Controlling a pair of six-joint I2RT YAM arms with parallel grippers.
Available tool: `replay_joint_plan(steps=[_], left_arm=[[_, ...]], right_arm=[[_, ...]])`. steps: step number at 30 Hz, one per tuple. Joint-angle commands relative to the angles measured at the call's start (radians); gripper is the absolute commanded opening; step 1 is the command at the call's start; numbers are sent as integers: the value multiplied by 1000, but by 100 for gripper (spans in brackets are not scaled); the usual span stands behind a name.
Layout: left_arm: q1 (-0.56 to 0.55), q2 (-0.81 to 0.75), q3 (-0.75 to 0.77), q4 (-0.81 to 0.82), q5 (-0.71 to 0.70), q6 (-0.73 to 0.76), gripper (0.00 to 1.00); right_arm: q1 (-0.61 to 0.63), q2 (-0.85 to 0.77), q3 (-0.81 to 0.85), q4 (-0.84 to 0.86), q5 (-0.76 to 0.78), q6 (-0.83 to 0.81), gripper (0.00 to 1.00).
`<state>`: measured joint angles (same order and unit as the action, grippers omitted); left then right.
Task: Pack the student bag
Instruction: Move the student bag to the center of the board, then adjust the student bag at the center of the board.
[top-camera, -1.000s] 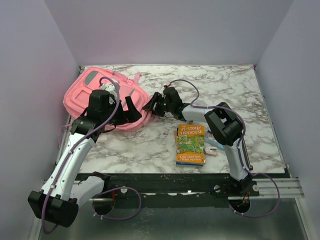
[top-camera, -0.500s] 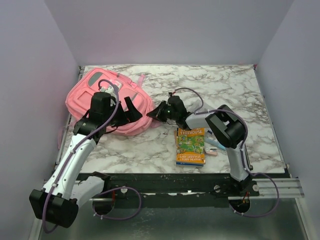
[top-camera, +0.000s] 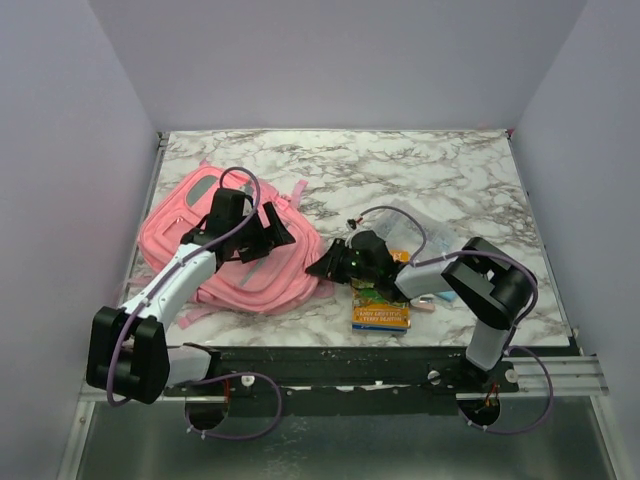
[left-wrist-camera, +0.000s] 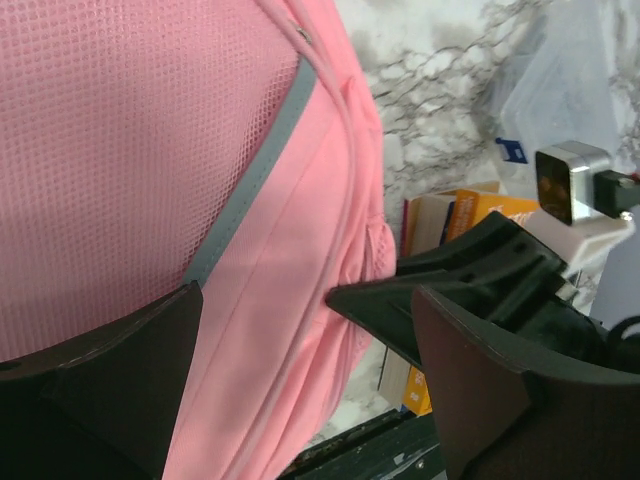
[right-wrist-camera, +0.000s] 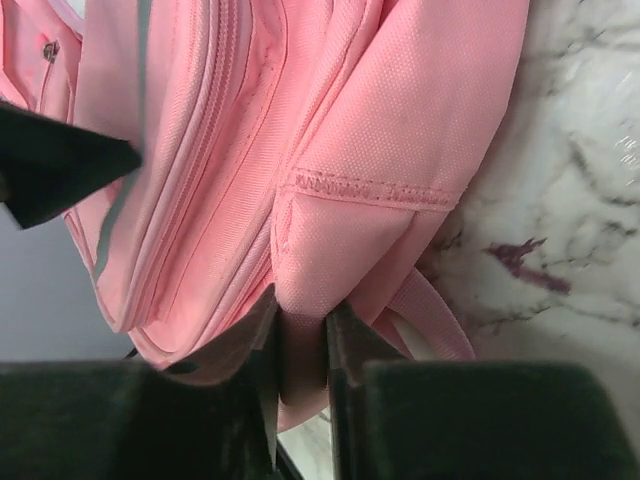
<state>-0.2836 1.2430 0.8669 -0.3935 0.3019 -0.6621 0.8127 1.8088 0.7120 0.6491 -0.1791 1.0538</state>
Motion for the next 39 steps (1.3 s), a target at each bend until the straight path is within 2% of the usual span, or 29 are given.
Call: replay_joint_plan(steps=[1,5,10,13,18,22,29,32,33,36,38,39], left_arm=[[-3,24,-71,91,19,-48,87],[-3,35,-66,81,3,-24,87],[-44,-32,-37,35,-66,50,87],[-86,-62,10,-69,-162,100,87],[-220,-27,72,-183,-426,150,84],[-305,69,121,-213,-521,149,75],[-404,334,260,-297,-695,153,74],[-409,403,286,-309,-777,154,61],[-409,415,292,-317,-797,158,52],[-408,399,295,-327,-863,163,16],[-408,365,288,-326,-897,174,0],[-409,347,288,-326,-905,188,0]], right_arm=[[34,-50,-41,119,-108,-76,25],[34,-83,-46,27,-108,-151,41],[29,-88,41,-174,-71,-218,50],[29,-86,19,-105,-112,-196,49],[31,-71,-5,0,-167,-157,45],[31,-83,-18,18,-143,-149,37],[31,-123,-87,104,-138,-112,29],[31,-136,-111,123,-129,-110,24],[31,-140,-116,125,-129,-110,23],[31,-146,-138,158,-152,-104,22],[31,-149,-151,160,-153,-112,22],[31,-151,-154,151,-153,-120,22]])
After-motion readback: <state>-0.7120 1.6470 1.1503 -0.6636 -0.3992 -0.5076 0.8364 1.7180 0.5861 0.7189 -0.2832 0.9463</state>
